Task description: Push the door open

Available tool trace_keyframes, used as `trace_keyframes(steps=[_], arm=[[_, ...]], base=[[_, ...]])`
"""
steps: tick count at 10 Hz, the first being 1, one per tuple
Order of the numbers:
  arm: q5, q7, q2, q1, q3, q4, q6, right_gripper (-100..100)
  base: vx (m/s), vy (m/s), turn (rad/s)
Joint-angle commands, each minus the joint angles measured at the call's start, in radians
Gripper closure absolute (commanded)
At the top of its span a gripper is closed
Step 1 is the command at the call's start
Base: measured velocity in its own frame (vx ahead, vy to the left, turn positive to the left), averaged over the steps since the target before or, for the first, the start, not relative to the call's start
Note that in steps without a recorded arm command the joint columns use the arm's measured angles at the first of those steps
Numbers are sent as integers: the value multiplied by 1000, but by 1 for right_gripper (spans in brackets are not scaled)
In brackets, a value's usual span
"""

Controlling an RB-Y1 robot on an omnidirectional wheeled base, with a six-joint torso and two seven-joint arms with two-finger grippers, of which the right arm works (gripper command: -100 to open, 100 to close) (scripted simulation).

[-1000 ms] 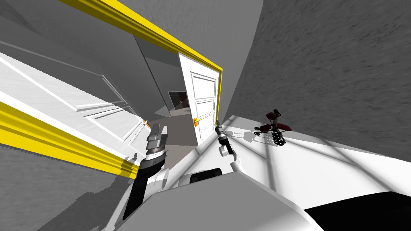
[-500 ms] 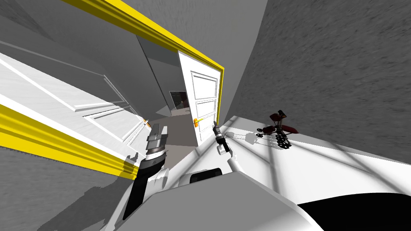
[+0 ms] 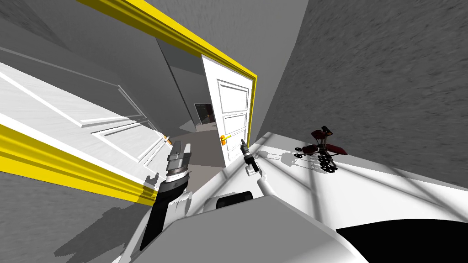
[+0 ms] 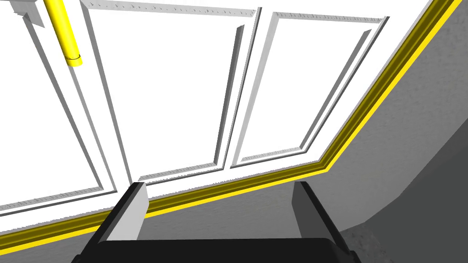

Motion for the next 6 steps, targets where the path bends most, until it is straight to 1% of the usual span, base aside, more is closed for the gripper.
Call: trace_keyframes(steps=[1,2,3,4,5,6], arm=[[-1,-6,1,-39,5,50,-3,-100],[-1,-6,1,-39,5,65,-3,-100],[-1,-10,3,-66,12,98,-4,-100],[-1,-10,3,-66,12,112,-4,-100],[-1,-15,6,-92,19,156,-5,-100],[-1,-15,6,-92,19,158,-5,-100]], base=[[49,-34,42],[44,-32,35],[42,-35,51],[37,-31,31],[39,-36,48],[35,-25,30]])
